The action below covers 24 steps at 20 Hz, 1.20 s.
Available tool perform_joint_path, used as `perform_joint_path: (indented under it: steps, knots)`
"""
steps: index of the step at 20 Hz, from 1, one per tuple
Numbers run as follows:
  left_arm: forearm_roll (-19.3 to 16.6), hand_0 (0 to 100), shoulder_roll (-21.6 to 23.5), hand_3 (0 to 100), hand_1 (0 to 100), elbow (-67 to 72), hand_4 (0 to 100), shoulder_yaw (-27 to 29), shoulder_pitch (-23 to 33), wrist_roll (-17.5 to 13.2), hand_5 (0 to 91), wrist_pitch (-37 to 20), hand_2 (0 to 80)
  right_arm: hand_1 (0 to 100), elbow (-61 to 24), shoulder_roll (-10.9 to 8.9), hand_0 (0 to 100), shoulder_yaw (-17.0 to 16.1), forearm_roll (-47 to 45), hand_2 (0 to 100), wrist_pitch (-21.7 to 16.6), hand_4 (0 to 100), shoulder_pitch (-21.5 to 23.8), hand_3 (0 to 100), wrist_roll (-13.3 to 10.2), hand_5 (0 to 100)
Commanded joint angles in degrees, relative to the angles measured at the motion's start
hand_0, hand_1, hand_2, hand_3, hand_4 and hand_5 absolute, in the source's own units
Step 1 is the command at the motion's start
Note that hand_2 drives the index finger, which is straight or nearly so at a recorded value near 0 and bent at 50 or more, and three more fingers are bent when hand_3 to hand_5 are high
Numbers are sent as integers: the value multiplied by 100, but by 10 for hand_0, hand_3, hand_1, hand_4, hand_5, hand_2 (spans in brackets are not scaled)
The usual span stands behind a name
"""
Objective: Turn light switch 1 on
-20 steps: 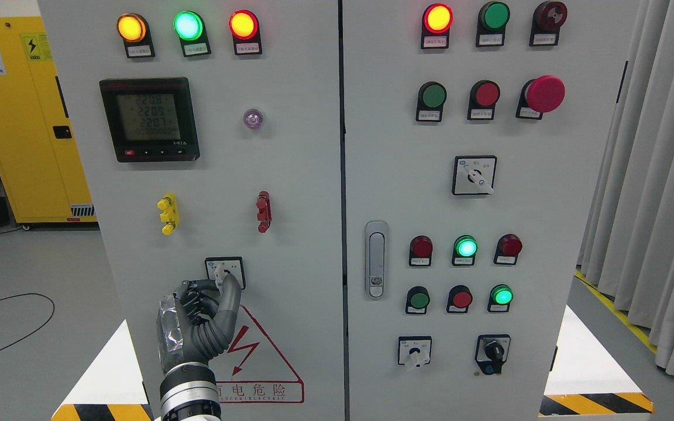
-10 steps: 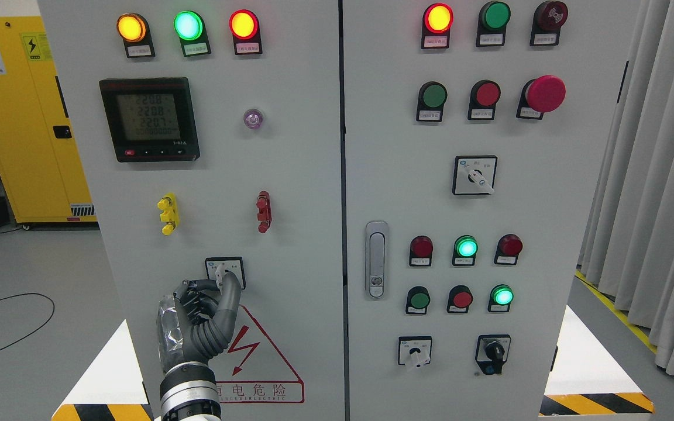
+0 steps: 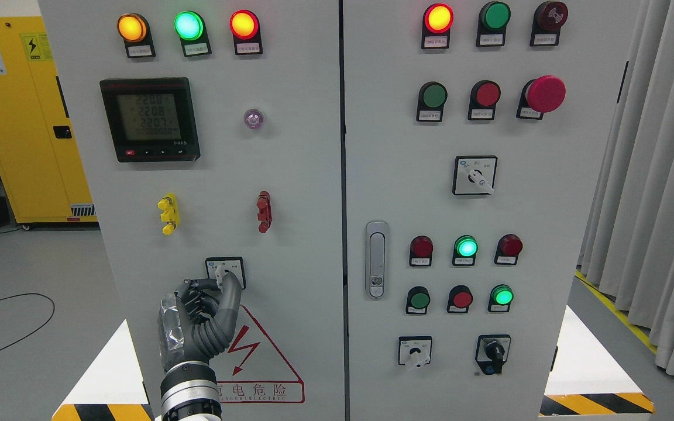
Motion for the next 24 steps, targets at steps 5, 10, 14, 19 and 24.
perform_joint_path:
  steps: [5,10,14,19,24]
  knots:
    - [12,683,-1,951,621,10,882,3,-1,-9,810,28,685,500,0,0,0,0,4,40,2,0,0,0,3,0]
    - [12,685,-1,953,616,19,884,3,-1,-9,810,37,692,500,0,0,0,0,4,40,2,0,0,0,3,0]
    - [12,674,-1,954,613,19,886,3,-1,-9,810,37,695,500,0,0,0,0,4,40,2,0,0,0,3,0]
    - [29,662,-1,958,607,19,887,3,-1,-9,810,37,679,500,0,0,0,0,4,40,2,0,0,0,3,0]
    - [29,601,-1,960,566,19,889,-6,-1,-9,811,37,671,500,0,0,0,0,4,40,2,0,0,0,3,0]
